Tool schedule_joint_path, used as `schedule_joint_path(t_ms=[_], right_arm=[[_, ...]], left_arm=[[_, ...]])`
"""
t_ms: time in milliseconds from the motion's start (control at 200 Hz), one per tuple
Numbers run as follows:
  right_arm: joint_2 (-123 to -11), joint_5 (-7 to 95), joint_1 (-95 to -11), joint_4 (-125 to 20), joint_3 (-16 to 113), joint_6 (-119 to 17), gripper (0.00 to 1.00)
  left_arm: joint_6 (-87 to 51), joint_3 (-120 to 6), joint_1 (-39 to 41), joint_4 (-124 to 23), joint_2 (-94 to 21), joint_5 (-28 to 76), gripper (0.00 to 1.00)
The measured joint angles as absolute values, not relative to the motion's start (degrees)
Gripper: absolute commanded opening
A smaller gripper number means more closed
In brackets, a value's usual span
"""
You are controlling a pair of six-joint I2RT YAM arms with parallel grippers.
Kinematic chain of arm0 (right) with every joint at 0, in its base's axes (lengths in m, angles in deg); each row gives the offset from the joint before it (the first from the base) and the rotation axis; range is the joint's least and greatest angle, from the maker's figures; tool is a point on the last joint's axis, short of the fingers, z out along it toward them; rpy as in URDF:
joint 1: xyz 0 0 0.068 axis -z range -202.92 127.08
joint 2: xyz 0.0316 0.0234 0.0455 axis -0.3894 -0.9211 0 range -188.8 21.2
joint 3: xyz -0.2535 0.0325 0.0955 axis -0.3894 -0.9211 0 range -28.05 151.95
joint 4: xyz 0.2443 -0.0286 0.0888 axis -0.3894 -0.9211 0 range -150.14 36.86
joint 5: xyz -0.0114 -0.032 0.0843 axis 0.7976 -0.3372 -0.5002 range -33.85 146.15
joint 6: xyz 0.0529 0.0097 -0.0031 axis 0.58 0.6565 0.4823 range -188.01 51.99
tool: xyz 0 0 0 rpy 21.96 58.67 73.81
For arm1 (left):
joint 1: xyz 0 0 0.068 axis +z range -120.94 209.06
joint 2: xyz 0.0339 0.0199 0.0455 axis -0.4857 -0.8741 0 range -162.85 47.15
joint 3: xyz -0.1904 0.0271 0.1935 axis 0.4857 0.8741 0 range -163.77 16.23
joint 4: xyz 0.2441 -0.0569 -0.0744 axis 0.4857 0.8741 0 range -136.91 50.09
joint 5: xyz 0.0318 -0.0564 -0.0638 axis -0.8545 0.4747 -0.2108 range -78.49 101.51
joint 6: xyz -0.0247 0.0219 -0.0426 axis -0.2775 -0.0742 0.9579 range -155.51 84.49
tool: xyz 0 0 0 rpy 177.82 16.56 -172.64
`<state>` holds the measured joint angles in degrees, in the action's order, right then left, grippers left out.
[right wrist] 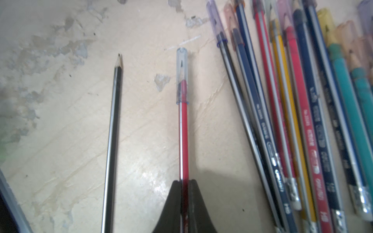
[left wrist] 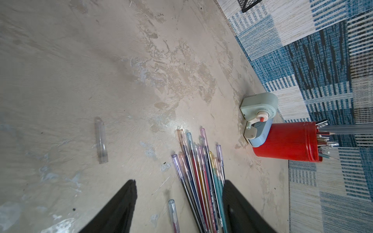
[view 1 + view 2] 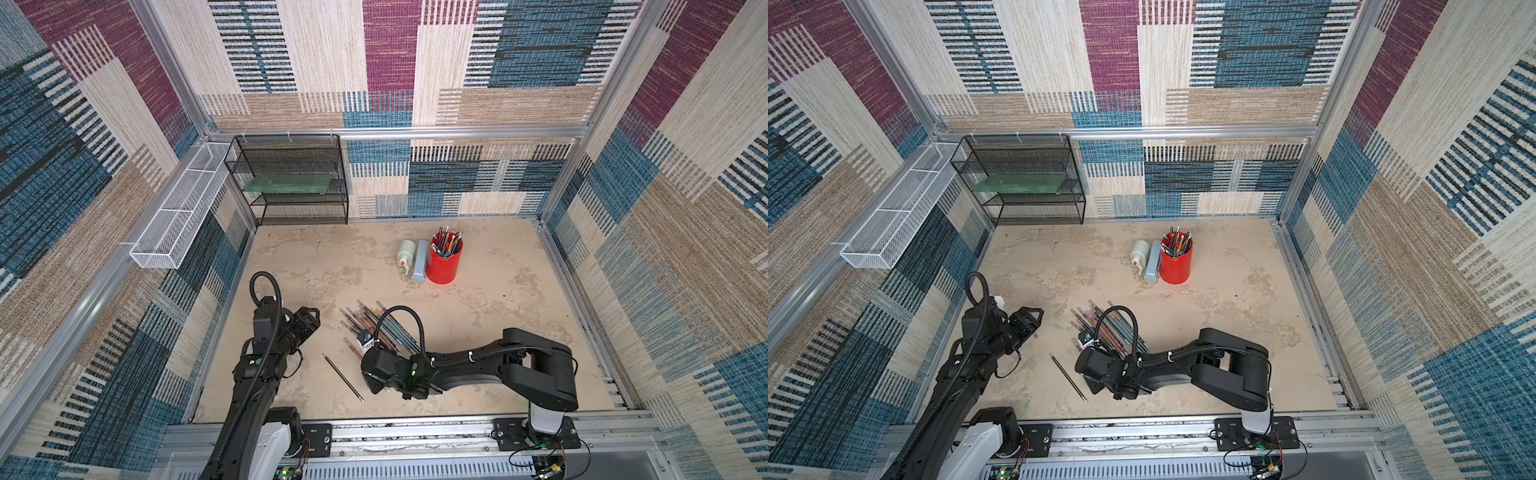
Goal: Remove the protective cover of the pencils
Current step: Pick up the pencil from the center of the board, then remove the protective sleeve from the pencil.
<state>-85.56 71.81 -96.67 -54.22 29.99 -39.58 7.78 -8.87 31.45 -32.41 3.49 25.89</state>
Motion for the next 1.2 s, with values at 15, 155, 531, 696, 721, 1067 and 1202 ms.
schedule_joint_path(t_ms=[15, 155, 531, 696, 721, 1067, 1202], right_arm=[[-85.5, 71.81, -96.65, -54.18, 30.17, -39.58, 0.0], [-85.21, 71.79, -96.45, -53.32, 30.96, -39.58, 0.0], [-87.29, 70.61, -94.42, -52.54, 35.2, -38.95, 0.0], [-88.21, 69.17, -94.05, -52.6, 37.23, -38.93, 0.0], [-88.25, 68.73, -94.05, -52.58, 37.56, -38.93, 0.0], [-88.71, 67.18, -94.16, -52.56, 39.09, -38.95, 0.0], [-88.69, 67.07, -94.16, -52.21, 39.44, -38.97, 0.0]], left_arm=[[7.8, -8.63, 31.45, -32.61, 3.36, 26.15, 0.68], [8.94, -7.65, 31.45, -34.66, 1.21, 28.46, 0.64], [11.5, -5.38, 31.45, -39.1, -1.76, 32.68, 0.64], [12.77, -4.17, 31.54, -41.48, -2.39, 34.28, 0.63], [12.81, -4.0, 31.54, -41.68, -2.46, 34.39, 0.62], [13.99, -3.32, 31.49, -44.54, -3.46, 36.73, 0.54], [14.1, -3.1, 31.49, -45.02, -4.67, 37.36, 0.52]])
